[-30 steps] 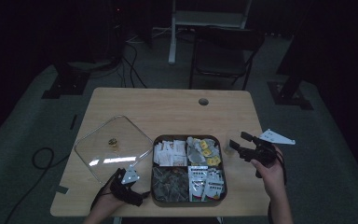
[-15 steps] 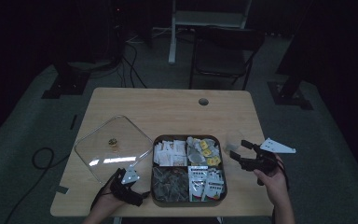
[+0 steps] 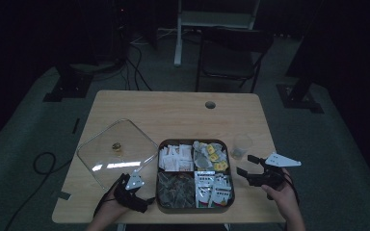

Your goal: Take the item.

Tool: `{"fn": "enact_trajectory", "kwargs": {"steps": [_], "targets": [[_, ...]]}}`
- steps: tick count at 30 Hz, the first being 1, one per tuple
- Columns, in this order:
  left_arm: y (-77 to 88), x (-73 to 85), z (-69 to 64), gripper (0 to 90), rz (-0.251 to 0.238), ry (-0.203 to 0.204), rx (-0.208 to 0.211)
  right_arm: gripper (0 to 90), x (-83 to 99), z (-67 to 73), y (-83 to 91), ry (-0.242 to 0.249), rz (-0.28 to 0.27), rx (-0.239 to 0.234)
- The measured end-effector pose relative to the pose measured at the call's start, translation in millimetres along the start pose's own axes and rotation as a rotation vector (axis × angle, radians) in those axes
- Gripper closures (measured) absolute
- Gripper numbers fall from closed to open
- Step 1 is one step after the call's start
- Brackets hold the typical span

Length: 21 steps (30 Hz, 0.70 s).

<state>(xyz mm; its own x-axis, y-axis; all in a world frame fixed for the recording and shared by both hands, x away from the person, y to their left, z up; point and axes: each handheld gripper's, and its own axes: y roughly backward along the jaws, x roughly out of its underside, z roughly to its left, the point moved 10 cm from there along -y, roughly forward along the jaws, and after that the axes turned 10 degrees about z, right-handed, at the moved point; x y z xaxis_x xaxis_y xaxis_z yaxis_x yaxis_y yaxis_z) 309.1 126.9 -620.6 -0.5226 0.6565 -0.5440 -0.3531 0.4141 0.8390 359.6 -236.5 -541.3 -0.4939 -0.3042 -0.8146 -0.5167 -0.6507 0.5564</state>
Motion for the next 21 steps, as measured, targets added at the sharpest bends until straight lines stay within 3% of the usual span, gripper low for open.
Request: {"fn": "enact_trajectory", "kwargs": {"steps": [13, 21], "targets": [[0.0, 0.0, 0.0, 1.3, 0.0, 0.0, 0.0, 20.8, 35.6, -10.9, -17.8, -0.011, 0.095, 0.054], [0.0, 0.0, 0.0, 1.3, 0.001, 0.0, 0.0, 20.3, 49.8, -9.5, -26.0, -0.015, 0.144, 0.042]]}}
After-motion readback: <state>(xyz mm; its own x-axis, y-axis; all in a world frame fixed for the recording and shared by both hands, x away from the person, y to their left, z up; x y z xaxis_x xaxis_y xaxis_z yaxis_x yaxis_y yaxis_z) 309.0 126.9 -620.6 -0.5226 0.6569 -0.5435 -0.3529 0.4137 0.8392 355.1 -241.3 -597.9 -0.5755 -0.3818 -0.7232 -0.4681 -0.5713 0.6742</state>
